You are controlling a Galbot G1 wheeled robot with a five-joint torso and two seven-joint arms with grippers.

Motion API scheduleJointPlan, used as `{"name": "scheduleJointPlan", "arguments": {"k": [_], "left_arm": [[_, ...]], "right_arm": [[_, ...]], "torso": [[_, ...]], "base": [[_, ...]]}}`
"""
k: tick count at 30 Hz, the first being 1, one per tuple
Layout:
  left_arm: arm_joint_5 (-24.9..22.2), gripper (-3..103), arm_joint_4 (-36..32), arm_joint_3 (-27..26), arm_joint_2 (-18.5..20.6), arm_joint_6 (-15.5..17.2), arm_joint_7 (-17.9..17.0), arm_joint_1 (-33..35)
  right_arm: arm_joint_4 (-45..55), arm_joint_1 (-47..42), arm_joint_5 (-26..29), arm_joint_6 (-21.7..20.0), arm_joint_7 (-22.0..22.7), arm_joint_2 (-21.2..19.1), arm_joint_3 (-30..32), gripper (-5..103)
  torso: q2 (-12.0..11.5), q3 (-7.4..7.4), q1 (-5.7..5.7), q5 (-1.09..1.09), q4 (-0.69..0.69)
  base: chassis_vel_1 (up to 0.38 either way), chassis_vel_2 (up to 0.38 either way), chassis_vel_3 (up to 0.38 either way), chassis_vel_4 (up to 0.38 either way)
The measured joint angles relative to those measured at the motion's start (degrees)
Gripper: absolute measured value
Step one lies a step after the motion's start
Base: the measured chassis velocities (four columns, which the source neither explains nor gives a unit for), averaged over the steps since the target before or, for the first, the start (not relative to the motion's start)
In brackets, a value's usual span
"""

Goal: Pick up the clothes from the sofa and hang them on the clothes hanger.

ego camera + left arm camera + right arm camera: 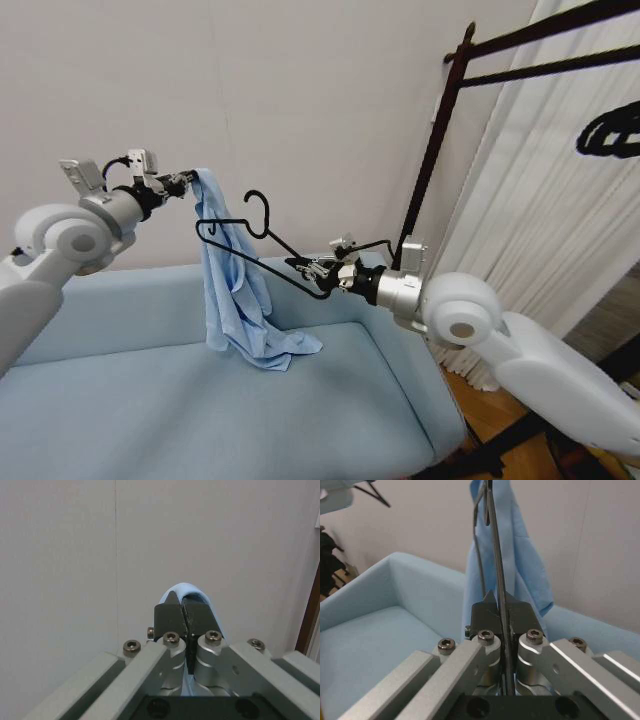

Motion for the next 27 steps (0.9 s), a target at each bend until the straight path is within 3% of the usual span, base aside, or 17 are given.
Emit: {"name": "scheduleJointPlan", "arguments": {"k": [20, 27], "left_arm": [[0.22, 0, -2.16, -2.31, -0.23, 0.15, -0.50, 2.58], [0.39, 0, -5.84, -6.96, 0.34, 0.30, -1.67, 7.67]], "right_arm": [[-4.56, 5.70, -0.32, 0.50, 4.14, 6.74, -3.46, 1], [-10.97, 11.46, -4.03, 0.44, 8.24, 13.14, -7.12, 1]], "torso": [[0.00, -0.01, 0.00, 0.00, -0.01], [0.00, -0.01, 0.00, 0.00, 0.01]], "base": [[0.000, 0.000, 0.000, 0.000], [0.000, 0.000, 0.000, 0.000]]}}
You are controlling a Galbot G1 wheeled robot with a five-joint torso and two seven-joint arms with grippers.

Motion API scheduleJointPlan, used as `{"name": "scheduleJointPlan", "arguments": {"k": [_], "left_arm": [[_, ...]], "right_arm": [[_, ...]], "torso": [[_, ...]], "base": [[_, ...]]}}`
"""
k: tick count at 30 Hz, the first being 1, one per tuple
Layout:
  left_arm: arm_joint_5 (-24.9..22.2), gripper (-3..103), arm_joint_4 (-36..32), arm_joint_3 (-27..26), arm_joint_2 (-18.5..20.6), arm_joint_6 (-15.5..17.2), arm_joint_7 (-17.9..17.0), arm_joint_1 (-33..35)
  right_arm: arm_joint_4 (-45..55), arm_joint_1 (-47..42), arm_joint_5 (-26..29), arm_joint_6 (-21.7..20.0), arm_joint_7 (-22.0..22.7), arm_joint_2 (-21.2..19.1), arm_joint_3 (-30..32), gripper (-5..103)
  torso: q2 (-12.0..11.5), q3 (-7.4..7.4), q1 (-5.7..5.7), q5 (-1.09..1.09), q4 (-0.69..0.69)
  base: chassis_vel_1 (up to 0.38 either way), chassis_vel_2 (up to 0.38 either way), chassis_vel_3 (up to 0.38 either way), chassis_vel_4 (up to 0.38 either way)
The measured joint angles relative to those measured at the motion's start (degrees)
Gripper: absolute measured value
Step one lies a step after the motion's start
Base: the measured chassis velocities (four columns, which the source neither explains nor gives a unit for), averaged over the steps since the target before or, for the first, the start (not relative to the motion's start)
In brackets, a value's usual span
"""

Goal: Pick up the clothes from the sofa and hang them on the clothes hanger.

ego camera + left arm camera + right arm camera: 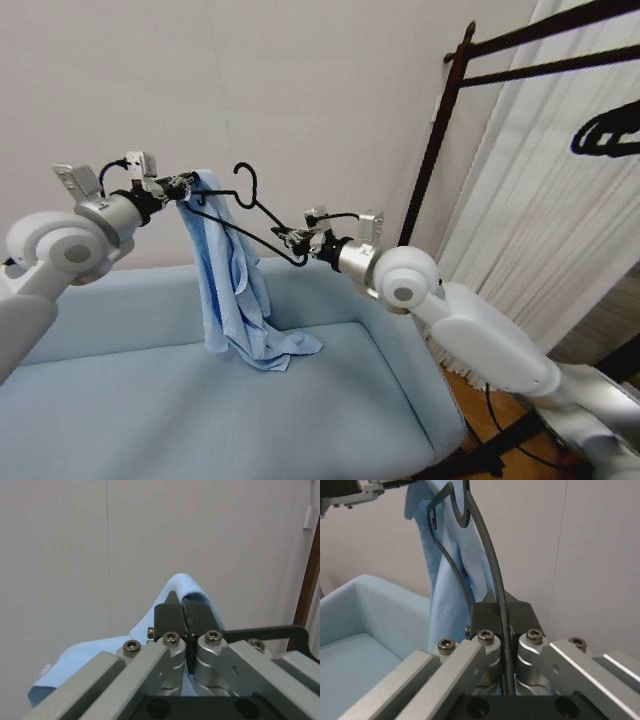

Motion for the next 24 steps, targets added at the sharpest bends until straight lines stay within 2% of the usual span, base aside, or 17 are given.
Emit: {"name": "scheduleJointPlan", "arguments": {"k": [6, 17, 24], "left_arm": [[0.35, 0, -0.72, -1.13, 0.56, 0.01, -0.67, 1.53], [2.34, 0, 2.17, -1.29, -0.48, -0.43, -0.65, 0.00], [3.03, 0, 2.99, -1.43, -0.98, -0.59, -0.26, -0.19]], "right_arm": [[-1.22, 0.87, -0.75, -0.36, 1.57, 1.06, -1.37, 1], [-0.54, -0.55, -1.44, -0.37, 1.61, -2.61, -2.20, 1], [-0.91, 1.09, -1.10, -0.38, 4.54, -2.89, -2.04, 1]], "torso": [[0.00, 0.00, 0.00, 0.00, 0.01], [0.00, 0.00, 0.00, 0.01, -0.02], [0.00, 0.00, 0.00, 0.01, 0.00]], "base": [[0.000, 0.000, 0.000, 0.000], [0.000, 0.000, 0.000, 0.000], [0.000, 0.000, 0.000, 0.000]]}}
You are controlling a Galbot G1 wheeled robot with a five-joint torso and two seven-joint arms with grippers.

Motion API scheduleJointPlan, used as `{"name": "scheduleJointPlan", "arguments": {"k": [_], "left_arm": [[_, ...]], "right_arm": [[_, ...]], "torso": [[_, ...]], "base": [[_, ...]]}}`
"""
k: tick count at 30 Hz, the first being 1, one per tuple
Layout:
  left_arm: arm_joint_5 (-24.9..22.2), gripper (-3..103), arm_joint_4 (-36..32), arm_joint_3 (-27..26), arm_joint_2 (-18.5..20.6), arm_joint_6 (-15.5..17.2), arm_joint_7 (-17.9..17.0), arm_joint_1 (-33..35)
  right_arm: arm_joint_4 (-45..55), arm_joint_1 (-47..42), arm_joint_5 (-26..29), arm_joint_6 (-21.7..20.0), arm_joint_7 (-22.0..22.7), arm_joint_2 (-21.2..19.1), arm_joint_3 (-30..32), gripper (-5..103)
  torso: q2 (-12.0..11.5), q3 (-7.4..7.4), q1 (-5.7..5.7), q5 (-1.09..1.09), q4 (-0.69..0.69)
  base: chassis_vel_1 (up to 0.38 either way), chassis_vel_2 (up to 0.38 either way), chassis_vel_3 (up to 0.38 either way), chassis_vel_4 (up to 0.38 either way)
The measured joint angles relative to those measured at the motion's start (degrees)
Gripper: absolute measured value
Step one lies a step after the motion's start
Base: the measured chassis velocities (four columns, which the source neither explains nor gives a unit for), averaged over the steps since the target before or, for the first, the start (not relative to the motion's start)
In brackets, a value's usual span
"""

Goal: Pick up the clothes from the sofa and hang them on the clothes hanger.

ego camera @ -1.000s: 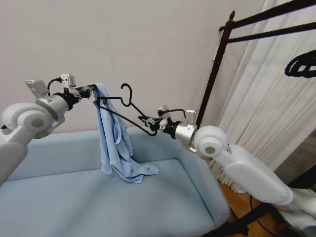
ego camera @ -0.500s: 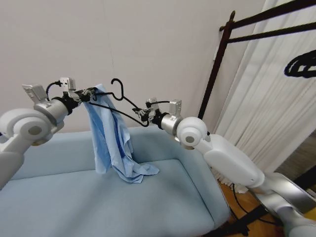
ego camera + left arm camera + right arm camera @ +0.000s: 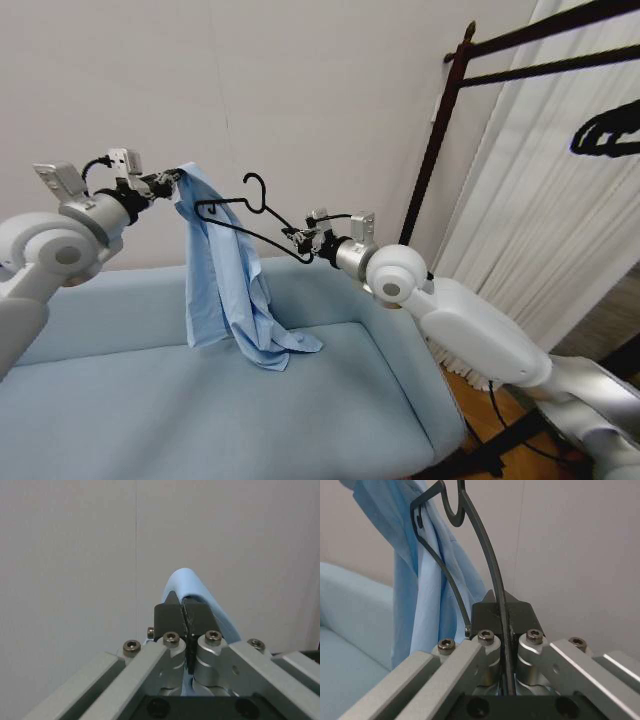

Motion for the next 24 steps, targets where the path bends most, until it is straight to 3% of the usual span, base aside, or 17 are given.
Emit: {"name": "scheduleJointPlan", "arguments": {"k": [5, 24], "left_arm": [[0.57, 0, 0.06, 0.22, -0.87, -0.03, 0.51, -0.16], [2.78, 0, -2.90, 0.61, -2.12, 0.42, -0.65, 3.74]], "right_arm": [[-0.79, 1.93, 0.38, -0.05, 2.43, 0.97, 0.90, 1], [0.87, 3.15, 2.29, -0.18, 4.18, 4.88, 0.67, 1]], "torso": [[0.00, 0.00, 0.00, 0.00, 0.00], [0.00, 0.00, 0.00, -0.01, 0.00]], "base": [[0.000, 0.000, 0.000, 0.000], [0.000, 0.000, 0.000, 0.000]]}}
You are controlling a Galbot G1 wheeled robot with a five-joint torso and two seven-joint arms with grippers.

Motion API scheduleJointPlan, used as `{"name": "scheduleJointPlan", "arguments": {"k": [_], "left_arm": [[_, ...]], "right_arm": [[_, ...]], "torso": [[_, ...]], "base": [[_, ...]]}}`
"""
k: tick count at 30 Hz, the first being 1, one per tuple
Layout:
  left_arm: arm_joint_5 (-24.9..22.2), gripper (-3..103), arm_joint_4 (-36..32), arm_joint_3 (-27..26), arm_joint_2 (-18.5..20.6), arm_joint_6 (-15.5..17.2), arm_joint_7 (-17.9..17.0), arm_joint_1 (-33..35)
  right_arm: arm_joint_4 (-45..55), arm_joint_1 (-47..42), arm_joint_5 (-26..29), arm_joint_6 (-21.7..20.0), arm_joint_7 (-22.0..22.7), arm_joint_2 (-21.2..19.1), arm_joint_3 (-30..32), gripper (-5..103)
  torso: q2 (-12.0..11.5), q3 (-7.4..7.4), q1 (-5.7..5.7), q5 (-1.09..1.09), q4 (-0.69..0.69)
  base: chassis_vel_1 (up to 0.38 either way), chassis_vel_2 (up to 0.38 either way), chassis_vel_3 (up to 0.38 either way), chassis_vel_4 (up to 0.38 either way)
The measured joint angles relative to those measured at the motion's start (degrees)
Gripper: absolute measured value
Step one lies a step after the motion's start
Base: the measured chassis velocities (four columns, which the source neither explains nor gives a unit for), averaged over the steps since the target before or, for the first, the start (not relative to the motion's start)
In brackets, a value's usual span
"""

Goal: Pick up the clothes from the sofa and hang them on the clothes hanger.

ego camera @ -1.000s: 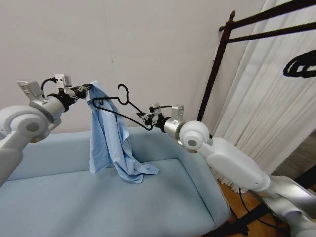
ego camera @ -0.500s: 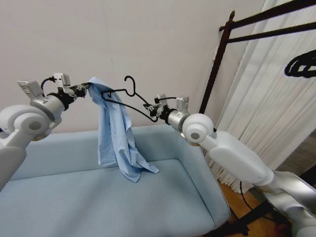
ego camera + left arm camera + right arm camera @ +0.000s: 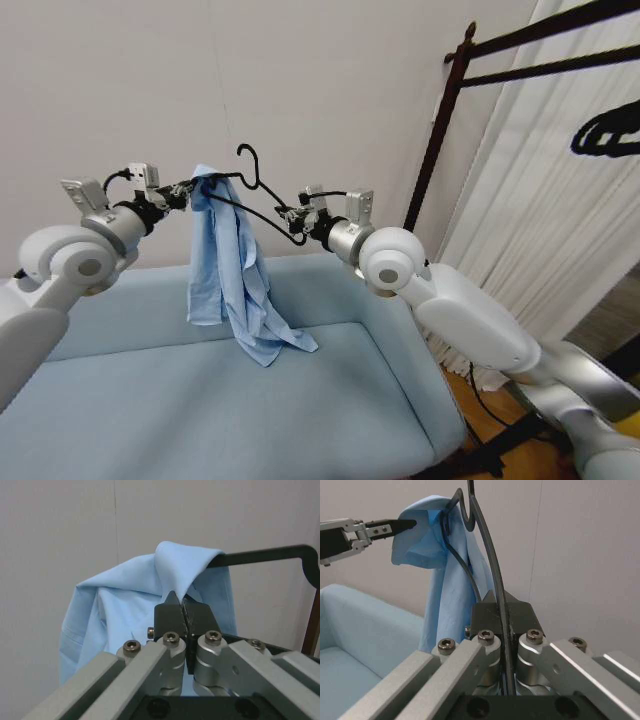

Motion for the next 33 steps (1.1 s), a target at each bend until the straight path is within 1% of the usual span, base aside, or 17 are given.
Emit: {"name": "scheduleJointPlan", "arguments": {"k": [10, 18, 23, 33], "left_arm": [[0.05, 0, -1.66, 0.14, -0.92, 0.82, -1.71, 0.61], [0.02, 0, -4.17, -0.05, -1.11, 0.98, -2.76, 3.20], [-0.03, 0, -6.24, -0.46, -0.76, 0.98, -3.46, 4.67], [-0.31, 0, -9.35, -1.61, 0.60, 0.89, -3.70, 6.52]], "right_arm": [[-0.48, -0.32, 0.80, -0.45, -0.16, -0.03, 0.07, 1], [-1.35, -0.03, 1.29, -0.42, 0.03, 0.73, -0.29, 1], [-2.55, -0.25, 1.33, -0.05, 0.75, 2.65, -0.71, 1], [-4.42, 0.61, 1.30, 0.95, 1.45, 6.33, -1.51, 1]], "torso": [[0.00, 0.00, 0.00, 0.01, -0.01], [0.00, 0.00, 0.00, 0.01, 0.00], [0.00, 0.00, 0.00, 0.01, 0.00], [0.00, 0.00, 0.00, 0.00, 0.00]], "base": [[0.000, 0.000, 0.000, 0.000], [0.000, 0.000, 0.000, 0.000], [0.000, 0.000, 0.000, 0.000], [0.000, 0.000, 0.000, 0.000]]}}
